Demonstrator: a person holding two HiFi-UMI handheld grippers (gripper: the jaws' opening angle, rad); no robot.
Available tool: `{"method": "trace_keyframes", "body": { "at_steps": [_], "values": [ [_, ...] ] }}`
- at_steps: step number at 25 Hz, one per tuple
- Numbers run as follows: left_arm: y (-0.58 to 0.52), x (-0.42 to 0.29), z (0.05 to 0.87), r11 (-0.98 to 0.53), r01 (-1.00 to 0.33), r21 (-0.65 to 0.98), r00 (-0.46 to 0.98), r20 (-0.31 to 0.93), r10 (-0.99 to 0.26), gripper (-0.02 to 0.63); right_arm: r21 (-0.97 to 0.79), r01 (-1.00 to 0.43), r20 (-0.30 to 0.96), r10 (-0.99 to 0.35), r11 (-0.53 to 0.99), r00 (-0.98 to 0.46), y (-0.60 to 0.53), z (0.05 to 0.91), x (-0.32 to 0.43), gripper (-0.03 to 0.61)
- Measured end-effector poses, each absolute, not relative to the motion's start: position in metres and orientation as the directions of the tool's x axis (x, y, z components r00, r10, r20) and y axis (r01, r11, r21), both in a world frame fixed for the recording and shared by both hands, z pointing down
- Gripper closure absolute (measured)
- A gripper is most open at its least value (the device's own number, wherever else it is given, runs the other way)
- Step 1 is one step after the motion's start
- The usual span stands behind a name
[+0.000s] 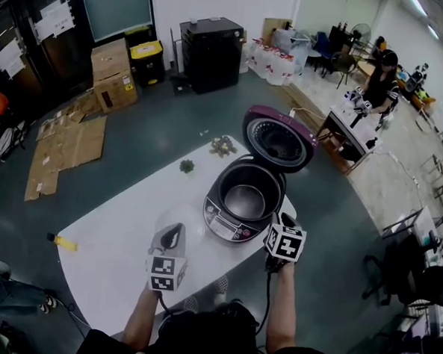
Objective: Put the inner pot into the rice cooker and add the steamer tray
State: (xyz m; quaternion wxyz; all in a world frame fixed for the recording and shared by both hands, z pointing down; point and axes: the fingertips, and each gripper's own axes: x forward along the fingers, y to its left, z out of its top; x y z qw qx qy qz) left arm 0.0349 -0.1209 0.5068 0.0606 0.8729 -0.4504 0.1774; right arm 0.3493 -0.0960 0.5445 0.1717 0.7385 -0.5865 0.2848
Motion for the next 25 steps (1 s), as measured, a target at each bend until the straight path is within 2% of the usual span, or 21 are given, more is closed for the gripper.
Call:
{"method": "trace_keyframes", "body": {
  "at_steps": [11, 17, 20, 23, 25],
  "values": [
    [-0.086, 0.023, 0.485, -0.672, -0.738, -0.064, 0.625, 0.311, -0.716, 0.603, -0.091, -0.982, 0.442, -0.89, -0.167, 0.111, -0.01, 0.494, 0.254, 0.472],
    [-0.058, 0.005, 0.494, -0.698, -0.714, -0.054, 0.649, 0.32, -0.69, 0.603, -0.09, -0.988, 0.416, -0.906, -0.128, 0.079, 0.036, 0.506, 0.201, 0.483],
    [-0.042, -0.006, 0.503, -0.708, -0.704, -0.054, 0.657, 0.331, -0.678, 0.603, -0.134, -0.983, 0.404, -0.913, -0.128, 0.064, 0.055, 0.513, 0.182, 0.505],
    [-0.034, -0.017, 0.51, -0.71, -0.703, -0.047, 0.657, 0.341, -0.673, 0.603, -0.153, -0.981, 0.389, -0.92, -0.122, 0.054, 0.065, 0.515, 0.166, 0.57],
    [-0.031, -0.021, 0.509, -0.708, -0.705, -0.044, 0.655, 0.345, -0.673, 0.603, -0.141, -0.984, 0.392, -0.919, -0.109, 0.046, 0.068, 0.514, 0.158, 0.574]
  ]
}}
